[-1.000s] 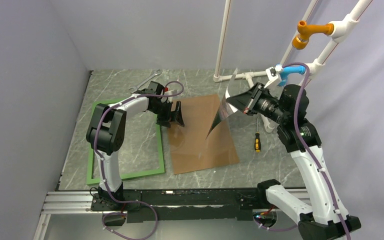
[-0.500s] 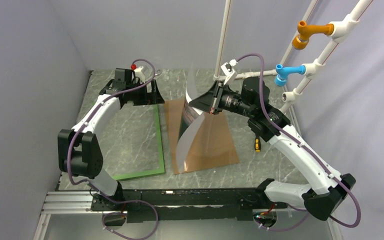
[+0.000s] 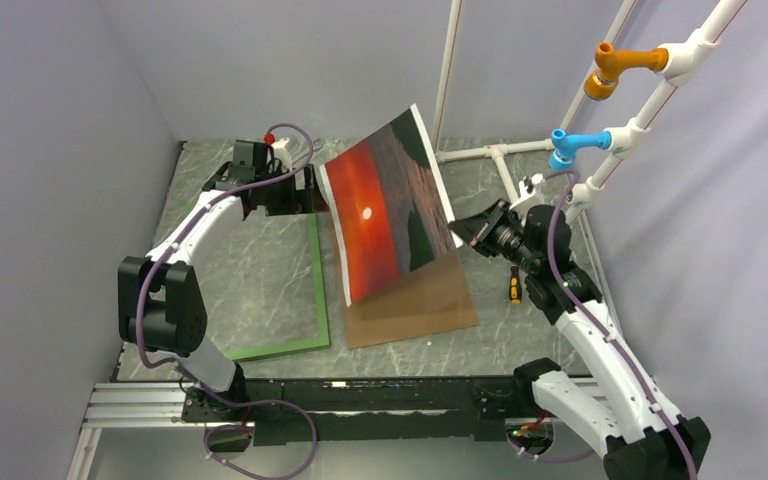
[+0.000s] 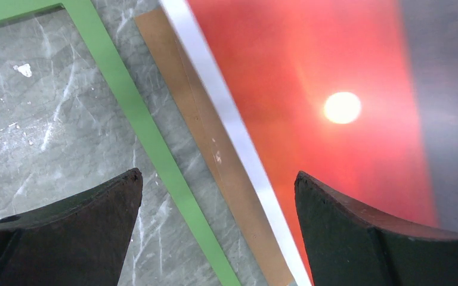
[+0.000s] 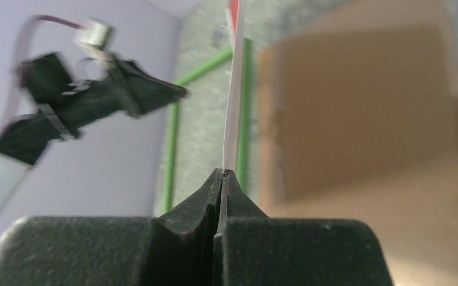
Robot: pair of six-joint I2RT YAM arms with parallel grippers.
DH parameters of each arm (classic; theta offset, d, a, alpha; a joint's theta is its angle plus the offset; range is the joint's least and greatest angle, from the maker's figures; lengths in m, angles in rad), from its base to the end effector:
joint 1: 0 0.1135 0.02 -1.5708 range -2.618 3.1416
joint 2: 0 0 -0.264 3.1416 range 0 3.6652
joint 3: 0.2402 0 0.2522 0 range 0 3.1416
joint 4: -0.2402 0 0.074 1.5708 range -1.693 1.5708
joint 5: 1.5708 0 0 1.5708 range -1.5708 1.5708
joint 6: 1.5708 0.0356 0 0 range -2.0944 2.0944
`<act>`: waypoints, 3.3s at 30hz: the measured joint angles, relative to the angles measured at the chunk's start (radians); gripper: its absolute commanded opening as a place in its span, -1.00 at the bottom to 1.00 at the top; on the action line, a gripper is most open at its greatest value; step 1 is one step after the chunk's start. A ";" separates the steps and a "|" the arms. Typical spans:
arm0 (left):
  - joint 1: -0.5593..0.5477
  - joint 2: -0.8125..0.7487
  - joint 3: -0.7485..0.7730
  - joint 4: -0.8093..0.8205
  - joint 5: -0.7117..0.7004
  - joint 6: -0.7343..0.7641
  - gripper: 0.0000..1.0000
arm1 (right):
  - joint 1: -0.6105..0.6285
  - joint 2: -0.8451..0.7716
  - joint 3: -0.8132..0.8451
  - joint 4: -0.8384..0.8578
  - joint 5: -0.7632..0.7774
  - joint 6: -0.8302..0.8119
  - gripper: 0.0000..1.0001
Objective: Take the photo out of the frame
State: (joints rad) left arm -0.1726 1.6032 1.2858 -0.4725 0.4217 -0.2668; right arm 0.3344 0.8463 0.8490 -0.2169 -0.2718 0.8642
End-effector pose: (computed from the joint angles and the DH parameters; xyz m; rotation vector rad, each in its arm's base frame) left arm 0.3472 -0.0753 0.2823 0.0972 2.3827 -0.7093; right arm 0.1817 0.0732 0.3488 0.2960 1.8927 1.0806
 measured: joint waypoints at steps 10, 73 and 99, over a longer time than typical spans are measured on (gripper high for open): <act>0.000 0.026 -0.001 0.000 0.012 0.000 0.99 | -0.026 0.007 -0.297 0.008 0.084 -0.008 -1.00; -0.181 -0.284 -0.157 0.138 -0.052 0.106 0.99 | -0.032 0.057 -0.461 -0.183 0.336 -0.084 0.73; -0.178 -1.271 -0.448 0.061 -0.018 -0.199 0.99 | 0.259 -0.098 -0.074 -0.485 0.524 -0.066 1.00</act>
State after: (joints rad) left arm -0.3504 0.3321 0.8375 -0.4118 0.4042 -0.4660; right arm 0.5938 0.7479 0.7753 -0.7021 0.2520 0.7979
